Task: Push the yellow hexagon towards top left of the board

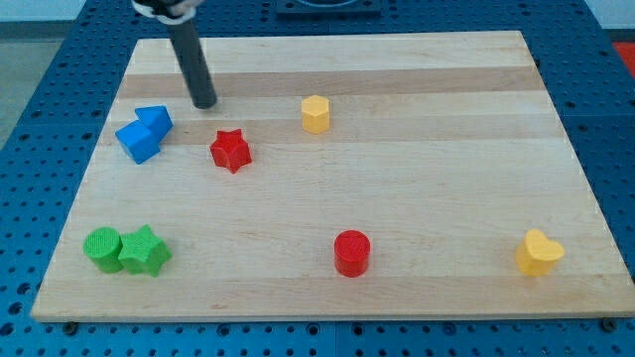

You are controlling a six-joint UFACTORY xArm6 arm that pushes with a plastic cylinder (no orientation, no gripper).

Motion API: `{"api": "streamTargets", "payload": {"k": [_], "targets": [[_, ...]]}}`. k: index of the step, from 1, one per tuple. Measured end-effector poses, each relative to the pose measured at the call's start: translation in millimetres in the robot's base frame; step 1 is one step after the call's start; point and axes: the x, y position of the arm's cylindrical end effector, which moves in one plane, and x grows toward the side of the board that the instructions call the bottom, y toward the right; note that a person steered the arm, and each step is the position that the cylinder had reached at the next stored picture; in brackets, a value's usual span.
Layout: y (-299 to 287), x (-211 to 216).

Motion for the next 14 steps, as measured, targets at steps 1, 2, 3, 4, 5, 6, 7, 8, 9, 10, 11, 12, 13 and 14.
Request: {"api": "streamTargets", "payload": {"k": [1, 2, 3, 4, 5, 6, 7, 8, 9, 10, 11, 12, 13, 14], "targets": [[28, 24], [65, 43], [103, 57], [150, 55], [172, 43], [163, 24], [133, 13], [115, -4], [94, -24], [72, -26], [50, -26], [31, -26], [13, -22], [-3, -15]]}}
